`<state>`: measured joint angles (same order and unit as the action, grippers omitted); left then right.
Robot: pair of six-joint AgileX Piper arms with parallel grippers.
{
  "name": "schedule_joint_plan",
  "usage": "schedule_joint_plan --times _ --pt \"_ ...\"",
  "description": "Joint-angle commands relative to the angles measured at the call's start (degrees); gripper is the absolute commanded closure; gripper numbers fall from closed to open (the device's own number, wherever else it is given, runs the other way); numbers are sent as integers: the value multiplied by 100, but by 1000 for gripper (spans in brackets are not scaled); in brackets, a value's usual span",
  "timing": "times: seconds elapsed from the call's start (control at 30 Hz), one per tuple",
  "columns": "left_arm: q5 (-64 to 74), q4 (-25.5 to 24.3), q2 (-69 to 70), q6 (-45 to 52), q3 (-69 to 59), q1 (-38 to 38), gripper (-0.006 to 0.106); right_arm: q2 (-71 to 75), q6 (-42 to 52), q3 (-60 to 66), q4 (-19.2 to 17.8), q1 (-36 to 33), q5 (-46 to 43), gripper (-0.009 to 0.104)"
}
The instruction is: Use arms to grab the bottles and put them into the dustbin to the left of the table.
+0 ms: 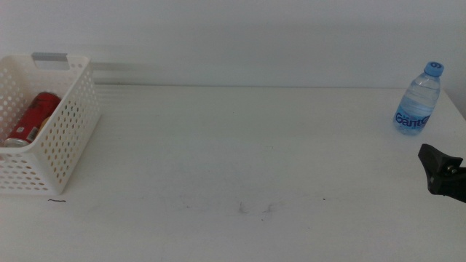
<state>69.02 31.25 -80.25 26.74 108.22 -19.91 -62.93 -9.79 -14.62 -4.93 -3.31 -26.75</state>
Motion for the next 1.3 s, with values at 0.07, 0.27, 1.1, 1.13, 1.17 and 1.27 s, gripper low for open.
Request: schedule_joint_plan --times 0.07,0.27,1.1,1.13,1.17,1.27 --pt "-71 7 -2 -2 43 -16 7 -889 1323 -46 1383 53 -921 5" --pt "-71 7 -2 -2 43 -16 7 -2270 2212 -381 2185 53 -2309 5" --pt "-71 7 -2 -2 43 -16 7 -5760 2777 -3906 2462 350 -2235 5" --pt "-71 7 -2 -2 43 -16 7 -5841 2777 -4008 2437 376 -2223 5" --pt "-71 7 -2 -2 43 -16 7 -5919 2777 -4123 2418 390 -2200 5" --pt "-71 7 -2 -2 43 -16 7 -6095 2799 -4498 2409 390 -2039 5"
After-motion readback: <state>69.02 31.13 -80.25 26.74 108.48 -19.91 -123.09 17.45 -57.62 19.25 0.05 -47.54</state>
